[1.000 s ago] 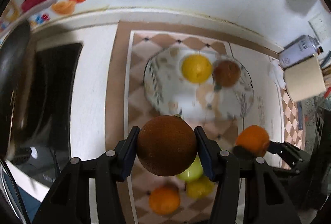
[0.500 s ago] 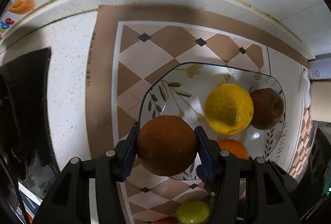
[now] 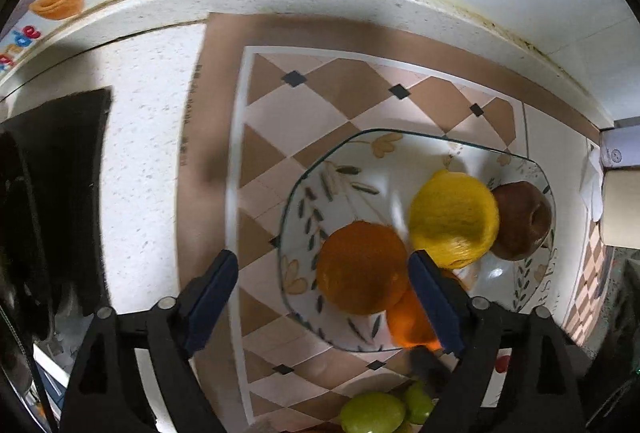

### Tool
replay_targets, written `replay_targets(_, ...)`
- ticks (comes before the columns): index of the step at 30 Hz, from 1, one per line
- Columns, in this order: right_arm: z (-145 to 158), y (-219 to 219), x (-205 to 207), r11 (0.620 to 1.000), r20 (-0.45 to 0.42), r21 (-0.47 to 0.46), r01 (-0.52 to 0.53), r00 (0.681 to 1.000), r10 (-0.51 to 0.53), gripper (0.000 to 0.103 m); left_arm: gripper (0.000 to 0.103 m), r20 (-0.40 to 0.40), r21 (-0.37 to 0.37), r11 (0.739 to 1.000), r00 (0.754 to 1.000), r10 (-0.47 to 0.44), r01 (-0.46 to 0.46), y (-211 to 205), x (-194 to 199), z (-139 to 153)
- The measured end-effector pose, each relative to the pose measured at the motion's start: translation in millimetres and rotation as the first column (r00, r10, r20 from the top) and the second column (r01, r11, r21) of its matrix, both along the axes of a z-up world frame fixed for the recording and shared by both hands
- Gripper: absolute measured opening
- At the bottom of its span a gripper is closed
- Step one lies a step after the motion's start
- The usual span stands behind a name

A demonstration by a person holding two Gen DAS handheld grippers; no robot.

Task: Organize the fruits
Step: 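Lower both oranges onto the plate and open both tools, then lift both tools back toward the remaining loose fruit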

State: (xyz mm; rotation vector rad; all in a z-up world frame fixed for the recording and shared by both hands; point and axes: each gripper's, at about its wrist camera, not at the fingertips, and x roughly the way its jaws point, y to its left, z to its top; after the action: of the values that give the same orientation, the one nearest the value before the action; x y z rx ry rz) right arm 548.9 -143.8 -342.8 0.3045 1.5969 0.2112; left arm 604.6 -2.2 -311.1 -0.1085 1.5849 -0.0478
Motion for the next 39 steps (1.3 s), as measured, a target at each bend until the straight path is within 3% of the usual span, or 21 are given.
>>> replay_targets(1,4,-4,-2,1.000,0.006,-0.025,-0.004,1.000,0.004,0.097,0.095,0.008,0.008,1.000,1.000,-0.001,0.001,3,-4,3)
replay_targets(8,33,-30,-21,0.986,0.076,-0.165,0.011,0.997,0.001,0.097,0.096,0.082,0.070,0.997,0.996,-0.030,0.024,5,-43,27)
replay_targets(17,81,-47,-54,0.978,0.172,-0.206,0.029,0.985,0.007,0.097,0.096,0.187,0.078,0.997,0.982,-0.034,0.020,-1,-96,69)
replay_targets(27,136,-60,-109,0.972,0.270,-0.227,0.055,0.963,0.008,0.097,0.096,0.345,0.113,0.992,0.935,-0.084,0.048,-18,-148,130)
replay_targets(39,215,-61,-176,0.969,0.415,-0.227,0.101,0.910,0.003,0.097,0.096,0.467,0.087,0.995,0.880,-0.089,0.055,-19,-218,189)
